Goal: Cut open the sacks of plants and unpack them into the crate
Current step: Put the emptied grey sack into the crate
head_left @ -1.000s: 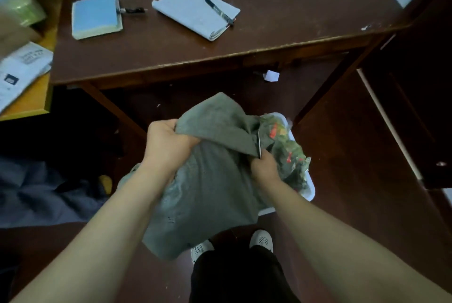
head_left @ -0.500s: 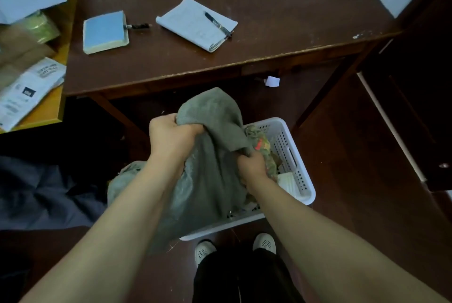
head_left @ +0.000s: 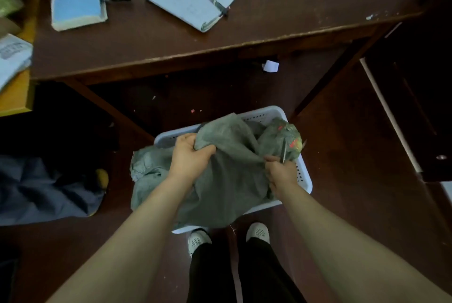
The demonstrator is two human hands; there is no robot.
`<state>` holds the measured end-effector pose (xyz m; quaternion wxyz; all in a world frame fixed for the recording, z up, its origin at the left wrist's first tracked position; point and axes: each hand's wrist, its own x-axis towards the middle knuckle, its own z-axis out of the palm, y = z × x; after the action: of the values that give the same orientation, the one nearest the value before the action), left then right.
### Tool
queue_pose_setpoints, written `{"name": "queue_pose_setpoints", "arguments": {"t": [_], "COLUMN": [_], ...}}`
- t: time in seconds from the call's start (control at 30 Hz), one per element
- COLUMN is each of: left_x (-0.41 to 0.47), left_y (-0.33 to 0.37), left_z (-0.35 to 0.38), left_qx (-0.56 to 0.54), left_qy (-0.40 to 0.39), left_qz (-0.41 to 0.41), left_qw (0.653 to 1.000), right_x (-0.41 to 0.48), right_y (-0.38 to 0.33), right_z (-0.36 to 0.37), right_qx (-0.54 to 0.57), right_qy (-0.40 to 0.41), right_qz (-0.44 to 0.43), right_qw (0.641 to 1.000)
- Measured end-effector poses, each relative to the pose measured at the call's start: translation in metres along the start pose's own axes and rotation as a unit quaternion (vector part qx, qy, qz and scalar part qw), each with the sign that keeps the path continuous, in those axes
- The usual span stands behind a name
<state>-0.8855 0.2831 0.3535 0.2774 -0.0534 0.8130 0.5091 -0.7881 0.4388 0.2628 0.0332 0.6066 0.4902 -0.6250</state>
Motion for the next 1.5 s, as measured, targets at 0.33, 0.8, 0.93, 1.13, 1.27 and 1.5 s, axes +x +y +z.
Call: {"name": "queue_pose_setpoints", "arguments": {"t": [0.33, 0.8, 0.93, 1.13, 1.27, 1.5], "left_x": [0.009, 0.066, 0.067, 0.089, 0.118, 0.138], "left_y": [-0.085, -0.13, -0.144, -0.158, -0.15, -0.146], "left_z": [0.018, 0.029, 0.035, 0.015, 0.019, 0.005], "left_qx": [0.121, 0.391, 0.375, 0.346, 0.415, 0.344], "left_qy": [-0.254, -0.318, -0.326, 0.038, -0.038, -0.019], "left_qz": [-0.15, 0.023, 0.018, 0.014, 0.067, 0.011], "left_qw": [0.948, 0.863, 0.868, 0.938, 0.907, 0.939], "right_x": [0.055, 0.084, 0.095, 0.081, 0.059, 0.107], "right_y": [-0.025, 0.006, 0.022, 0.01, -0.025, -0.003], "right_z": [0.052, 0.126, 0.144, 0.135, 0.114, 0.048], "right_qx": [-0.265, -0.473, -0.521, -0.267, -0.213, -0.203], "right_qy": [-0.023, -0.127, -0.139, -0.141, -0.246, -0.075], "right_qz": [-0.14, -0.077, -0.124, -0.119, -0.094, -0.161], "right_qw": [0.954, 0.869, 0.833, 0.946, 0.941, 0.963]}}
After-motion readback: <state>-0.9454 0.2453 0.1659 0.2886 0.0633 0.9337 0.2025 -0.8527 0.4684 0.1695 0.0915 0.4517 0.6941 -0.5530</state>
